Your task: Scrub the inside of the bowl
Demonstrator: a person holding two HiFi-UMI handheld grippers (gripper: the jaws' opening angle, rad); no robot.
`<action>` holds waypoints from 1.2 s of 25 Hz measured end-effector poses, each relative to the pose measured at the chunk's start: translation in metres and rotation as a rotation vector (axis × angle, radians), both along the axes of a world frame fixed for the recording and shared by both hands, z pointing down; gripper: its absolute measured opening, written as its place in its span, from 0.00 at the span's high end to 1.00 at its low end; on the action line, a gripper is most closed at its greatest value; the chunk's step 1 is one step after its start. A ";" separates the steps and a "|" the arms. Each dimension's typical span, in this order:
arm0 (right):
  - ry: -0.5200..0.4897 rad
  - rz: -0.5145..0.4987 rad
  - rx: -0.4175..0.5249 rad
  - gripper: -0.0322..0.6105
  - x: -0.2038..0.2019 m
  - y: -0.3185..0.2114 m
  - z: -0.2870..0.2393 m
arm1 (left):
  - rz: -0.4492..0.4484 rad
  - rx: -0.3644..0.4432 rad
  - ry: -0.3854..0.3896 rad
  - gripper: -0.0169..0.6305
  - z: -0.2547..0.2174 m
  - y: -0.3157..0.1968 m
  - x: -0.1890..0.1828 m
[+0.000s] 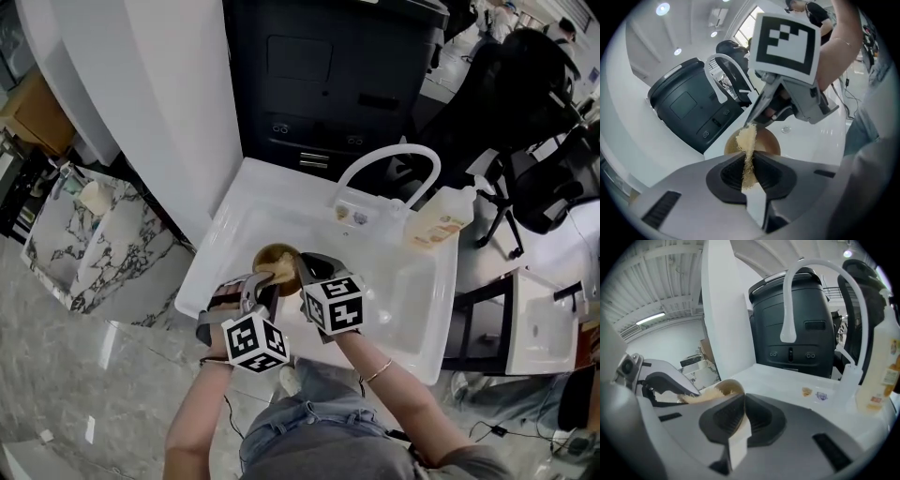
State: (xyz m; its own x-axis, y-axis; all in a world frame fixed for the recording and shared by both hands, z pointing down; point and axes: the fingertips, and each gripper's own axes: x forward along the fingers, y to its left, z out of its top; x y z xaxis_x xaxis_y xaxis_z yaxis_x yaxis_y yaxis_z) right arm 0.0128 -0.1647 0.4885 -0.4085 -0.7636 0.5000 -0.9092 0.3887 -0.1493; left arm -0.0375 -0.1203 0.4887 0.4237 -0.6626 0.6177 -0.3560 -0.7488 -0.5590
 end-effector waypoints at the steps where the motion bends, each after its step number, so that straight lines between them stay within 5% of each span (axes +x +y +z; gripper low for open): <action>1: 0.006 -0.008 0.006 0.92 -0.003 0.001 -0.001 | -0.008 -0.023 0.002 0.90 0.004 0.002 -0.001; 10: 0.011 -0.071 0.024 0.92 -0.021 0.004 -0.006 | -0.066 -0.265 0.173 0.90 0.023 0.016 -0.003; 16: 0.016 -0.089 0.037 0.92 -0.018 0.003 -0.007 | -0.029 -0.387 0.276 0.90 0.024 0.024 0.007; 30: 0.020 -0.080 -0.029 0.92 -0.009 -0.001 0.009 | 0.097 -0.489 0.268 0.90 0.019 0.047 0.014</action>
